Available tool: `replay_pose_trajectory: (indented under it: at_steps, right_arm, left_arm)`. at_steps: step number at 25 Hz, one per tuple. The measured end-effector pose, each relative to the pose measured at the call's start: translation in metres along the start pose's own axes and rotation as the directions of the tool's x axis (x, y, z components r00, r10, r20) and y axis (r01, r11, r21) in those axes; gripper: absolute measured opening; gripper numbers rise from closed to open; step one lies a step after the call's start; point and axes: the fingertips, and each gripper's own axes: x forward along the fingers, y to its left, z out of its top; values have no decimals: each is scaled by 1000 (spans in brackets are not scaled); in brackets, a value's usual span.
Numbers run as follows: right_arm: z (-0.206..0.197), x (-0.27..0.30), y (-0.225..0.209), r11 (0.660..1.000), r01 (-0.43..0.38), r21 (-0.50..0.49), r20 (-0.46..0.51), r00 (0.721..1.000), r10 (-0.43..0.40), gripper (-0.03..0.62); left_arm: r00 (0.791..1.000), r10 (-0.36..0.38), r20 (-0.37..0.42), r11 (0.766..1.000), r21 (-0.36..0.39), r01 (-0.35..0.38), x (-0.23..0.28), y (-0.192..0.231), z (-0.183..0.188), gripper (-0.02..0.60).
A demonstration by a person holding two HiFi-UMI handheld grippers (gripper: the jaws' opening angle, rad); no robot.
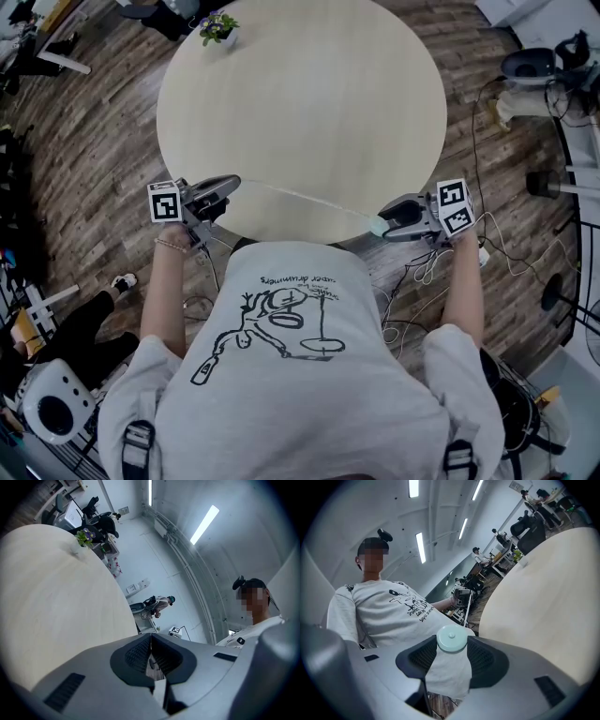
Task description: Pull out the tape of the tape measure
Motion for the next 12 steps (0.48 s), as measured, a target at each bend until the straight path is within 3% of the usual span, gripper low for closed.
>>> replay_pose_trajectory:
  at_steps: [7,12]
  right_arm:
    - [1,-5,0,1000,-3,8,0,1000,3,214]
    - [0,-5,1,1000,-6,7,-1,1000,6,213]
  left_arm:
    - [999,30,35,999,-40,-28,-9,11,9,23]
    - [998,47,33,999,0,-47,-12,13,13,23]
